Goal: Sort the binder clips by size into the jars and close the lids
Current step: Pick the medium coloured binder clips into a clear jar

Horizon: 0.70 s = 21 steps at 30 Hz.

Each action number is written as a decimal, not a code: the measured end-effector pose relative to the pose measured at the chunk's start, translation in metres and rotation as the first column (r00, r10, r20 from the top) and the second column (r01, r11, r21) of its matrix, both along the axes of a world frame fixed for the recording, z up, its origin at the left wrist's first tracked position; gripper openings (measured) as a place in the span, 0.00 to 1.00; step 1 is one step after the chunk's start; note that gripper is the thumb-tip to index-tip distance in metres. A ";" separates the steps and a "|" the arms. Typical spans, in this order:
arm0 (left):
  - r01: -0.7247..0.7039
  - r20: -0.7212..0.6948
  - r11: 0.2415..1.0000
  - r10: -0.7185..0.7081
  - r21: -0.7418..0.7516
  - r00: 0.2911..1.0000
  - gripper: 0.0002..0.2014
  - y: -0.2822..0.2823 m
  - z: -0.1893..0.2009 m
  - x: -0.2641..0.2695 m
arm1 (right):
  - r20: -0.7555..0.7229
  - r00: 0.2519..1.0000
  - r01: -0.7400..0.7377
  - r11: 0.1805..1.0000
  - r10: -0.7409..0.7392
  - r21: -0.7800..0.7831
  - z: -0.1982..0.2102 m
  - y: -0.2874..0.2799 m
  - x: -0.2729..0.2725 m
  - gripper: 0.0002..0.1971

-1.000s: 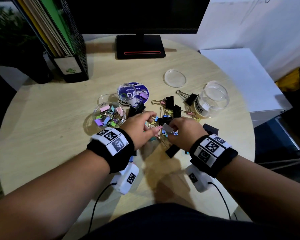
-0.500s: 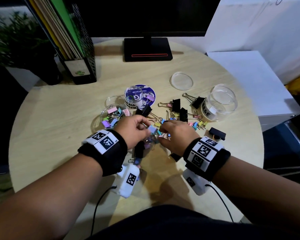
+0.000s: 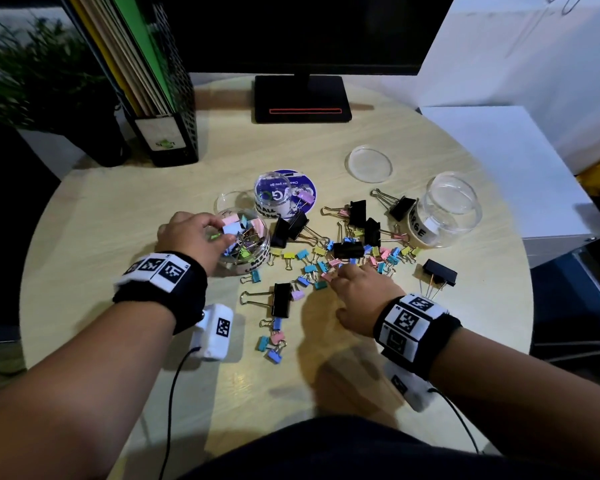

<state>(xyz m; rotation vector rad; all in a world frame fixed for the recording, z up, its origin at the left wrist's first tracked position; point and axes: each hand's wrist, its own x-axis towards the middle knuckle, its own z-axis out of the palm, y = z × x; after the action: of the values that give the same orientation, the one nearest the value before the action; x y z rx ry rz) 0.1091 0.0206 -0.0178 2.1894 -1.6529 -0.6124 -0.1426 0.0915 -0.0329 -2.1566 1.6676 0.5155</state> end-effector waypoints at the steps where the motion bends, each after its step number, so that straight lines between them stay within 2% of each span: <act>1: -0.004 0.030 1.000 0.003 0.029 1.000 0.07 0.000 -0.003 0.002 | 0.002 1.000 -0.001 1.000 0.001 -0.002 0.000 0.001 0.000 0.29; 3: -0.003 0.033 0.998 0.002 0.058 0.999 0.10 -0.001 -0.008 0.004 | 0.005 1.000 -0.004 1.000 0.004 -0.009 -0.002 0.002 -0.001 0.28; 6: -0.002 -0.035 0.998 0.004 0.066 0.999 0.13 -0.001 -0.013 0.006 | 0.008 1.000 -0.009 1.000 0.009 -0.012 -0.003 0.002 -0.003 0.29; 10: -0.001 -0.051 0.998 0.004 0.067 0.999 0.14 -0.001 -0.012 0.007 | 0.021 1.000 -0.011 1.000 0.011 -0.024 -0.003 0.000 -0.003 0.28; 14: 0.007 -0.073 1.000 -0.008 -0.014 0.997 0.17 0.003 -0.007 0.002 | 0.033 0.999 -0.007 1.000 0.008 -0.031 -0.002 -0.002 -0.003 0.27; 16: 0.057 -0.076 0.996 -0.062 -0.070 0.995 0.17 0.007 -0.003 -0.003 | 0.037 0.999 -0.004 0.999 0.005 -0.036 -0.004 -0.002 -0.003 0.27; 21: 0.290 0.098 0.956 -0.285 -0.047 0.954 0.16 0.015 0.004 -0.026 | 0.061 0.998 0.016 0.998 -0.012 -0.056 -0.009 0.000 -0.005 0.27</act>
<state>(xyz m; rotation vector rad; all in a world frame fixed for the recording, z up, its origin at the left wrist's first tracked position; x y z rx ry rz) 0.0832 0.0358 -0.0140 1.9750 -2.0319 -0.5353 -0.1477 0.0916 -0.0421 -2.1760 1.6827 0.3995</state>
